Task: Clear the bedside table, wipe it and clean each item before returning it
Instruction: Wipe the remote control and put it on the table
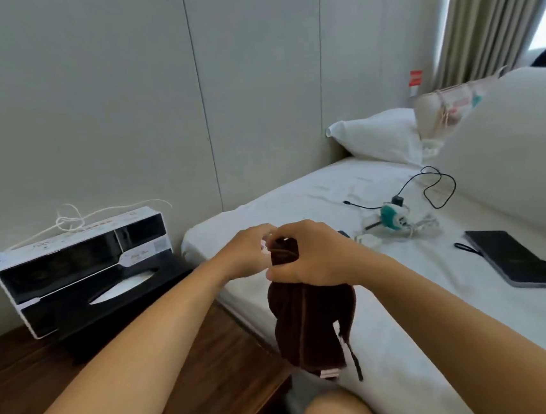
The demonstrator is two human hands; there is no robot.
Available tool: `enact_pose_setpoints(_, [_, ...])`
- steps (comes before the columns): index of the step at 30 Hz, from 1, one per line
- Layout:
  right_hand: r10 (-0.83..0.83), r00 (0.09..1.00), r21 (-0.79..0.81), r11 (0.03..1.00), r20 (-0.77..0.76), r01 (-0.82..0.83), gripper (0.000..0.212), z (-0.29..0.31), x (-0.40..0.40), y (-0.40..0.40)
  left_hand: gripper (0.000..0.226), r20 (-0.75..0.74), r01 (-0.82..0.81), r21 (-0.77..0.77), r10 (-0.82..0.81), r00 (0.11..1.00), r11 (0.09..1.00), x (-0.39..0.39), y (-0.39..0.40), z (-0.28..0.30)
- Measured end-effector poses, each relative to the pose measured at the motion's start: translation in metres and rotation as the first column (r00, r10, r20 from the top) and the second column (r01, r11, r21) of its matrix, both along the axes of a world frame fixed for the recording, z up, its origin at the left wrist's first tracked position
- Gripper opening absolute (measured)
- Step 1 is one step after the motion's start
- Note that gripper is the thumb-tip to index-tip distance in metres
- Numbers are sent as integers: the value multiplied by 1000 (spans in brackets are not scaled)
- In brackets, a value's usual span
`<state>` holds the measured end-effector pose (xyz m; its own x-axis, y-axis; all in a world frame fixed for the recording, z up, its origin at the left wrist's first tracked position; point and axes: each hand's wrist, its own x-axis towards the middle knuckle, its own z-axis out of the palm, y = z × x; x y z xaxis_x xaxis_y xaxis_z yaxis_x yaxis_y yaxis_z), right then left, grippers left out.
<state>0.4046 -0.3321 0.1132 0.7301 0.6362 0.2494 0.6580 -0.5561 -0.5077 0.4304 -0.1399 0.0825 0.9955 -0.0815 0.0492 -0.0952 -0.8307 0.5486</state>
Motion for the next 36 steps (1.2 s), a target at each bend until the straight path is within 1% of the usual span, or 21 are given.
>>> enact_pose_setpoints(1, [-6, 1000, 14, 1000, -5, 6, 36, 3, 1, -8, 44, -3, 4, 6, -4, 1000, 1000, 8, -11, -4])
enact_pose_setpoints(2, [-15, 1000, 26, 1000, -6, 15, 36, 4, 3, -13, 36, -15, -1, 16, 1, 1000, 1000, 13, -21, -8])
enact_pose_setpoints(4, [-40, 999, 39, 998, -7, 40, 39, 7, 6, -21, 13, -4, -64, -34, 64, 998, 997, 26, -34, -16])
enact_pose_setpoints(5, [-47, 999, 45, 998, -9, 47, 39, 7, 7, -24, 10, 34, -91, -52, 93, 995, 994, 30, -39, -18])
enact_pose_setpoints(6, [-48, 999, 51, 998, -10, 49, 38, 7, 8, -26, 20, 90, -111, -12, 112, 990, 994, 33, -43, -21])
enact_pose_setpoints(7, [-50, 999, 57, 997, -11, 51, 37, 7, 9, -27, 23, 114, -117, -15, 118, 986, 993, 38, -45, -26])
enact_pose_setpoints(9, [-57, 998, 65, 996, -16, 58, 37, 6, 11, -30, 18, 98, -90, -20, 92, 991, 996, 43, -48, -26])
enact_pose_setpoints(10, [-63, 998, 66, 996, -20, 64, 36, 5, 13, -31, 21, 79, -71, -18, 72, 994, 997, 43, -51, -25])
enact_pose_setpoints(11, [-71, 997, 67, 995, -23, 73, 36, 4, 14, -33, 23, 88, -67, 19, 65, 994, 998, 42, -52, -22])
enact_pose_setpoints(12, [-80, 996, 66, 995, -25, 81, 35, 3, 15, -34, 22, 102, -66, 93, 57, 993, 993, 38, -51, -20])
enact_pose_setpoints(14, [-95, 995, 59, 994, -25, 97, 32, 0, 17, -39, 17, 167, -81, 203, 47, 985, 976, 30, -42, -20])
enact_pose_setpoints(15, [-98, 995, 53, 994, -20, 99, 30, -2, 17, -40, 18, 224, -73, 242, 18, 974, 967, 24, -35, -21])
enact_pose_setpoints(16, [-97, 995, 48, 994, -11, 97, 30, -3, 17, -40, 22, 285, -75, 259, -2, 959, 963, 14, -28, -21])
enact_pose_setpoints(18, [-78, 997, 40, 996, 6, 78, 29, -4, 14, -36, 38, 412, -100, 236, -7, 911, 967, -10, -10, -22])
enact_pose_setpoints(20, [-37, 999, 32, 999, 25, 37, 28, -3, 8, -26, 43, 517, -159, 196, 36, 856, 968, -38, 12, -21])
enact_pose_setpoints(22, [30, 999, 34, 999, 41, -31, 30, -2, -1, -12, 45, 582, -230, 170, 90, 808, 958, -76, 28, -15])
enact_pose_setpoints(25, [160, 985, 56, 985, 72, -164, 41, 1, -19, 15, 44, 670, -354, 135, 178, 720, 925, -138, 54, -6])
enact_pose_setpoints(30, [428, 897, 56, 898, 112, -436, 57, 4, -60, 82, 49, 703, -543, 103, 325, 633, 833, -248, 95, -7])
enact_pose_setpoints(33, [537, 835, 53, 836, 121, -546, 65, 3, -94, 125, 46, 701, -634, 28, 437, 563, 773, -304, 114, -17])
enact_pose_setpoints(36, [604, 788, 60, 788, 121, -613, 77, -4, -123, 165, 43, 686, -687, -92, 546, 481, 721, -349, 128, -32])
